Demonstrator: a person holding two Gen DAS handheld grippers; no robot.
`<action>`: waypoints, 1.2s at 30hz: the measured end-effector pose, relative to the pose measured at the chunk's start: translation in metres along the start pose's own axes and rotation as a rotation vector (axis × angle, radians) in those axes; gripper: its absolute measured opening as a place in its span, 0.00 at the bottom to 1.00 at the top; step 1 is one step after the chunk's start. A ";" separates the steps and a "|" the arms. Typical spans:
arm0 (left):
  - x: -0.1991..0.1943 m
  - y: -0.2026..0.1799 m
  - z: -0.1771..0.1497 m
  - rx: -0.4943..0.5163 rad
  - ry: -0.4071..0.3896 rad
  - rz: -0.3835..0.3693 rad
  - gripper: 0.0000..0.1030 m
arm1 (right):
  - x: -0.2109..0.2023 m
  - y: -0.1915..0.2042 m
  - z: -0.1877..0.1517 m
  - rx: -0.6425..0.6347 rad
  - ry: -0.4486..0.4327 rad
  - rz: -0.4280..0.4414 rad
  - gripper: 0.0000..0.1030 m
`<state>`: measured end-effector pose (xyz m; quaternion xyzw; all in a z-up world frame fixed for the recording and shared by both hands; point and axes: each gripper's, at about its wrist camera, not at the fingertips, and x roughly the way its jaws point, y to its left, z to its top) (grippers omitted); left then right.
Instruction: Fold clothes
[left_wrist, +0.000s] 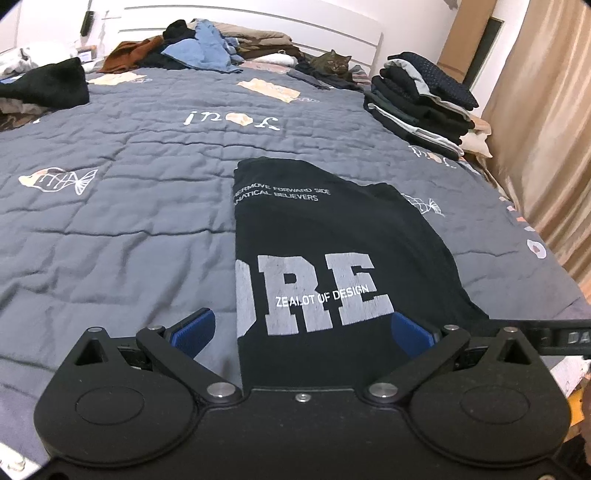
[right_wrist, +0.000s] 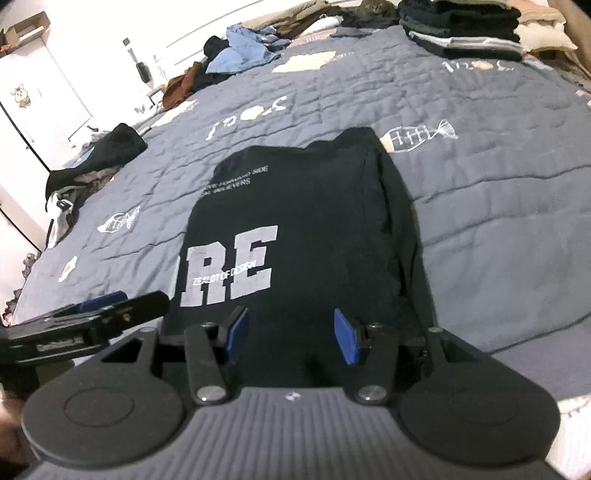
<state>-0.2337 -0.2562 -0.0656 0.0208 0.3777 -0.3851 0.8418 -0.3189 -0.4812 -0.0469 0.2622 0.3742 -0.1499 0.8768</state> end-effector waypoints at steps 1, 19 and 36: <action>-0.003 0.000 0.000 0.000 -0.002 0.003 1.00 | -0.007 0.001 0.000 -0.001 -0.006 -0.005 0.49; -0.136 -0.046 0.023 0.077 -0.074 0.030 1.00 | -0.126 0.038 -0.003 -0.107 -0.094 -0.018 0.49; -0.167 -0.061 0.030 0.119 -0.073 0.040 1.00 | -0.166 0.042 -0.004 -0.106 -0.097 0.013 0.50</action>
